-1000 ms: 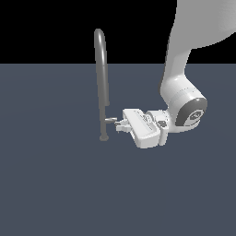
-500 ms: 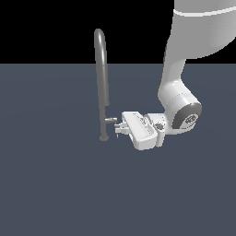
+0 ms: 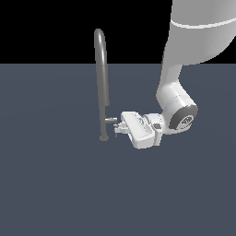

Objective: Turn on the faucet by rotating a designated handle.

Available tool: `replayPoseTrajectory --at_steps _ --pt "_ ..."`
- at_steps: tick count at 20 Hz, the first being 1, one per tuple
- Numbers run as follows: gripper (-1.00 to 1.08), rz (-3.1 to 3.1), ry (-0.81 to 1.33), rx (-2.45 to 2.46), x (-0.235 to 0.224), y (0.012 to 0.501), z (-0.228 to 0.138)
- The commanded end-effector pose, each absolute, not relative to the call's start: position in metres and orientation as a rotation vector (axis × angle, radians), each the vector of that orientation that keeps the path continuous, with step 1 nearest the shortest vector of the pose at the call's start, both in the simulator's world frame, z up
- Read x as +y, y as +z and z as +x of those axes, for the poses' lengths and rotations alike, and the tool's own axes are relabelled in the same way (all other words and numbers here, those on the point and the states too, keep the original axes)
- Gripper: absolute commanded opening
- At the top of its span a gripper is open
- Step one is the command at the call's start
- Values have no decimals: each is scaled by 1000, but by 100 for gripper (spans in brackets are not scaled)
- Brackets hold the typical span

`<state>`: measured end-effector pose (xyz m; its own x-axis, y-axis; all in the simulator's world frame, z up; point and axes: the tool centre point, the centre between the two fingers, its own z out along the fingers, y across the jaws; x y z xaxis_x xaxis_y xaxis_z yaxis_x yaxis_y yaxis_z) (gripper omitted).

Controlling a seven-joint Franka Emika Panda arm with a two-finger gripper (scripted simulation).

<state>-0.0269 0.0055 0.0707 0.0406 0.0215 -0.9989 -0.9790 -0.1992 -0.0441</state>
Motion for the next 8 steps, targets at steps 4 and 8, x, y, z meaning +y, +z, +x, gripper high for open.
replayPoseTrajectory --at_steps 4,8 --pt "-100 -1347 1339 1106 7 39 -21" --pt "-100 -1343 1343 1116 7 30 -18"
